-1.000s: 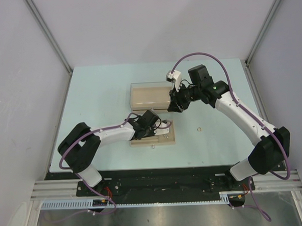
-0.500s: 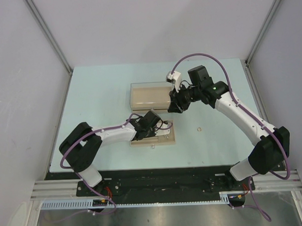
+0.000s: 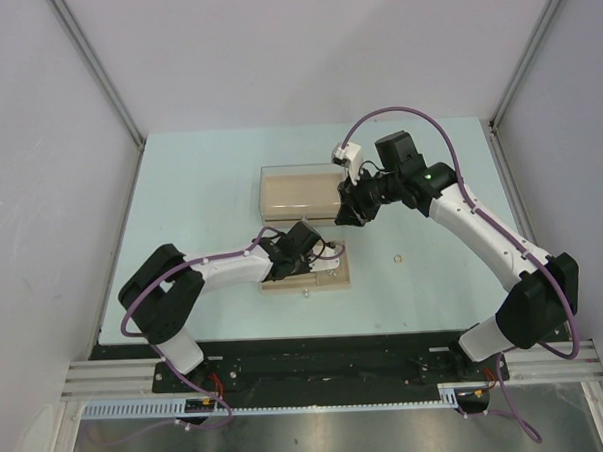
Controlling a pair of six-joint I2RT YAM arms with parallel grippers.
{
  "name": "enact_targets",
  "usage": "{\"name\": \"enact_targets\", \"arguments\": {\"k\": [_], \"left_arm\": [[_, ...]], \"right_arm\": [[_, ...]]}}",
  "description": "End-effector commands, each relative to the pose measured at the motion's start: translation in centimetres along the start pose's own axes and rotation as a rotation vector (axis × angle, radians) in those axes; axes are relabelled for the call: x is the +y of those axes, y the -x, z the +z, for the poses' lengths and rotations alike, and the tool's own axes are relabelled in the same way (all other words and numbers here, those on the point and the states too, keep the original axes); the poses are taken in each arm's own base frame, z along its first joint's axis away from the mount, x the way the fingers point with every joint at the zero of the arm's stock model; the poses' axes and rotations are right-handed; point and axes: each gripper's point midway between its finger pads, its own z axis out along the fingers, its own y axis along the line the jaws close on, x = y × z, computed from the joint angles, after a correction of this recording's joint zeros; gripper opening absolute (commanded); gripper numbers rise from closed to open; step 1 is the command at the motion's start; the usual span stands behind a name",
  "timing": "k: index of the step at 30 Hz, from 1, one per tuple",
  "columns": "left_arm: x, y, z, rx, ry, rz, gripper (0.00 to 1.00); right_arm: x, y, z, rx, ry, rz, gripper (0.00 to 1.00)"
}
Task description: Organize the mixed jewelry
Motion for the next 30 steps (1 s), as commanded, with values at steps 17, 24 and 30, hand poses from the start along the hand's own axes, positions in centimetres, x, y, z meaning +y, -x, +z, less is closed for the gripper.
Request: {"name": "enact_targets", "arguments": {"k": [17, 24, 30], "left_arm": [[1.4, 1.2, -3.5, -0.049, 0.016, 0.007, 0.34], [2.5, 1.5, -4.9, -0.078, 0.056, 0.007, 0.35], [4.8, 1.5, -8.3, -0.163, 0.123, -0.078, 0.39]], "right_arm": [[0.5, 1.5, -1.3, -0.057, -0.009, -0.048, 0.39], [0.6, 1.5, -1.4, -0.058, -0.013, -0.050, 0.40], [0.3, 1.5, -1.4, -0.058, -0.023, -0.050, 0.40]]}}
